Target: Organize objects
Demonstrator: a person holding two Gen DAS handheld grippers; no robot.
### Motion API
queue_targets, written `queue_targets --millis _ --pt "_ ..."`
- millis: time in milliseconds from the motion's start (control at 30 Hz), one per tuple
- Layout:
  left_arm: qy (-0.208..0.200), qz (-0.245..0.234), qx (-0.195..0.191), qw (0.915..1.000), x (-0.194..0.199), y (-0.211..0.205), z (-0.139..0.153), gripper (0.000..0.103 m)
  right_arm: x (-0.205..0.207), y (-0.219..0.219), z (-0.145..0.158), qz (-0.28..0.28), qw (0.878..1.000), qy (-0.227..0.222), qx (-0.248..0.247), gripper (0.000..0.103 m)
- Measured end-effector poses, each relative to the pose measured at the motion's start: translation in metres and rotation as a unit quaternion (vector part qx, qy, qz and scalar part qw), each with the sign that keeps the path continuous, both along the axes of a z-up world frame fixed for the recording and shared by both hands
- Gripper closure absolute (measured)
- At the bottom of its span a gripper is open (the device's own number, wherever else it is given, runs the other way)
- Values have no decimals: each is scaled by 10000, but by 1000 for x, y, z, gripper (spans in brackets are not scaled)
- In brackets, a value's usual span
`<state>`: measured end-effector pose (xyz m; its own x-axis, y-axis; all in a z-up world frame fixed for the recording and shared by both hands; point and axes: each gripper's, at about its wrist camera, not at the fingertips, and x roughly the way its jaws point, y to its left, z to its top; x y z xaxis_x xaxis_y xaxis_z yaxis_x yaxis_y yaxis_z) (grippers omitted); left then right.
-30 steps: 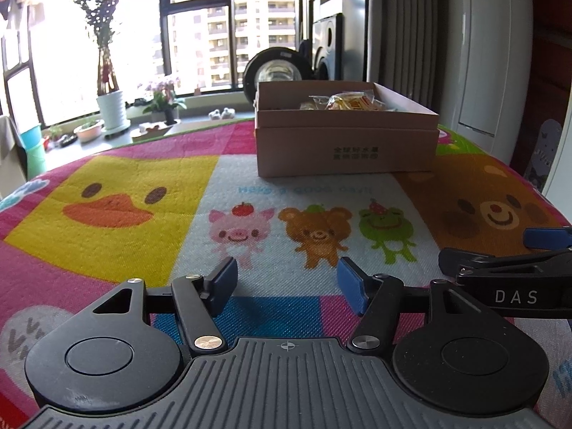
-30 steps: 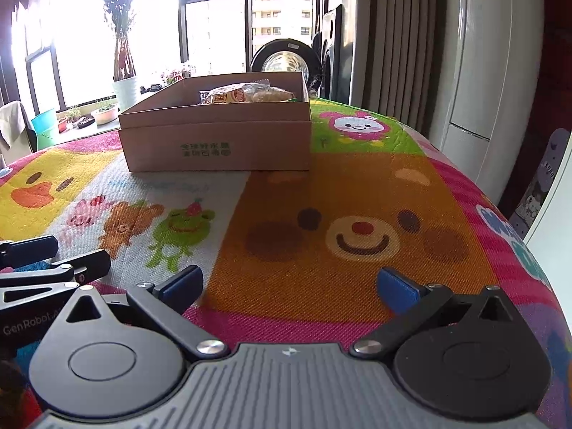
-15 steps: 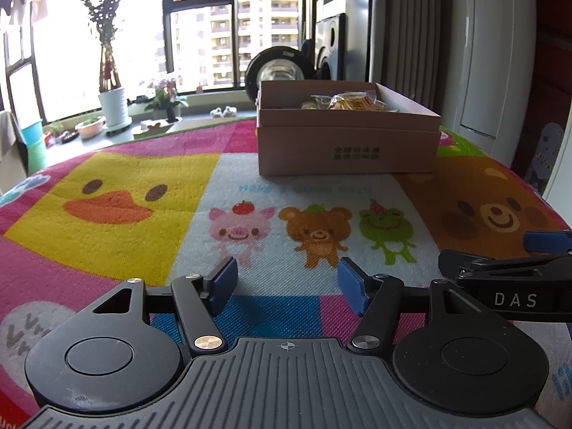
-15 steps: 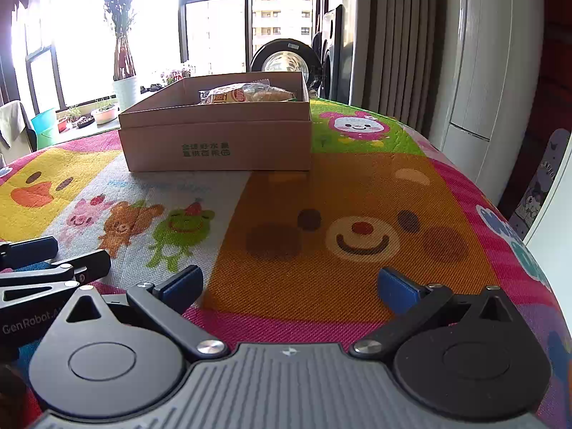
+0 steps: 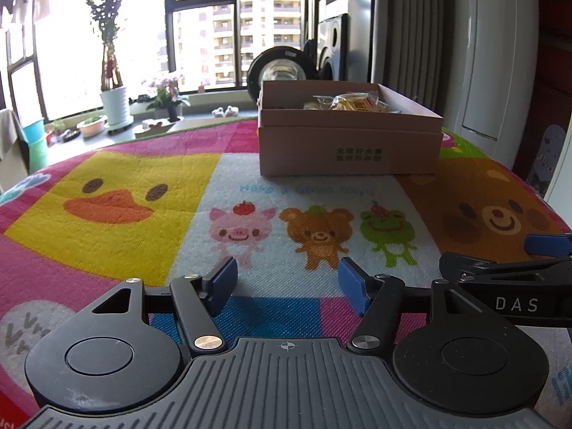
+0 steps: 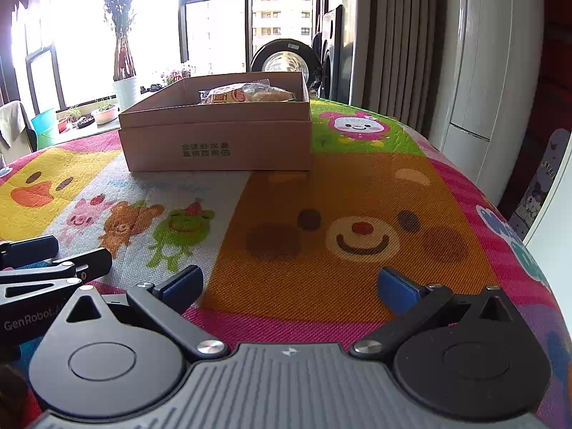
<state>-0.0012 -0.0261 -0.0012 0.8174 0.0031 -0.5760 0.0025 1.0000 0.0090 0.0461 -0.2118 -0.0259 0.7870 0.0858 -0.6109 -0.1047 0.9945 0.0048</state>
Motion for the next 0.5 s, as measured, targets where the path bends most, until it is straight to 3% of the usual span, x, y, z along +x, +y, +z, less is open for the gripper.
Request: queue_targets --millis 500 --pt "0 2 6 10000 -1 -1 0 35 0 -1 0 1 10000 -7 -1 0"
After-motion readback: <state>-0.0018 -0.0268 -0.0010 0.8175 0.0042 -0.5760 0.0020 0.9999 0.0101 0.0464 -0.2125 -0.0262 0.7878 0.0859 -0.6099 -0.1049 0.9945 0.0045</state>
